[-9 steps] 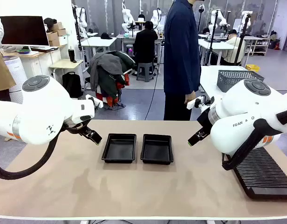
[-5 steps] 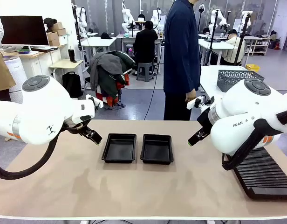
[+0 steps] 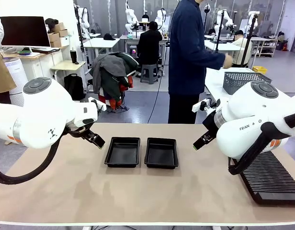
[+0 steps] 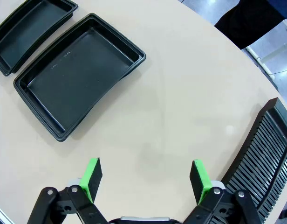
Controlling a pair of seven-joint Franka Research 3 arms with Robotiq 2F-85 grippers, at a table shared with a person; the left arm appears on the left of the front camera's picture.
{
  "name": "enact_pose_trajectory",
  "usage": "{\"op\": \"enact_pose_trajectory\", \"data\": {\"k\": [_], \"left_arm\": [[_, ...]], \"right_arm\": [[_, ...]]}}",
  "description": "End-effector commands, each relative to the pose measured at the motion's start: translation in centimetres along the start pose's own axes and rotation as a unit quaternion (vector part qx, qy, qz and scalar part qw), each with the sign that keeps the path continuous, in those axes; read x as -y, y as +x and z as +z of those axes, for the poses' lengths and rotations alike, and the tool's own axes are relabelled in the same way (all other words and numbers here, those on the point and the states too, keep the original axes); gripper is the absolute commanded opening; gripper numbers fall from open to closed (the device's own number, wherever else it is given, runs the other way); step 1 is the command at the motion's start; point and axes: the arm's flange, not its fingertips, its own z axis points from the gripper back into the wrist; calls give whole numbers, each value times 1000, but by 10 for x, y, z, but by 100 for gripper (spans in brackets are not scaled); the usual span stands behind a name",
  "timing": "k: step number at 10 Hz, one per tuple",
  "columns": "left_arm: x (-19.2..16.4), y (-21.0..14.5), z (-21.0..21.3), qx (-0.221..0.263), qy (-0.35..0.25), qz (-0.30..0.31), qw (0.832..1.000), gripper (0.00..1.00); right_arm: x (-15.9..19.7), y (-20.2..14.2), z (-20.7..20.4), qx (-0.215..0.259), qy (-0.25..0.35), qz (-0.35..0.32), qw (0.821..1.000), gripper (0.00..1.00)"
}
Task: Inspect and transfer BCBs to ESD trays.
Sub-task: Pick up the Blank PCB from the PCB Rack and place it in the left ESD tray.
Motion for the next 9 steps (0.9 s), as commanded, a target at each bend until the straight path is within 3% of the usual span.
{"op": "enact_pose_trajectory", "data": {"k": [1,2,3,5,9], "left_arm": [[0,0,0,0,0,0,1000,100],[-10,2,25,-7,-5,29,1000,100],[-23,13,74,-12,-13,85,996,100],[-27,14,82,-15,-10,97,995,100],[-51,39,191,-29,-82,197,977,100]], "right_arm": [[0,0,0,0,0,0,1000,100],[-5,3,22,-7,2,-48,999,100],[10,14,72,-48,24,-112,992,100],[12,16,79,-52,23,-128,990,100],[60,31,203,-34,100,-216,971,100]]}}
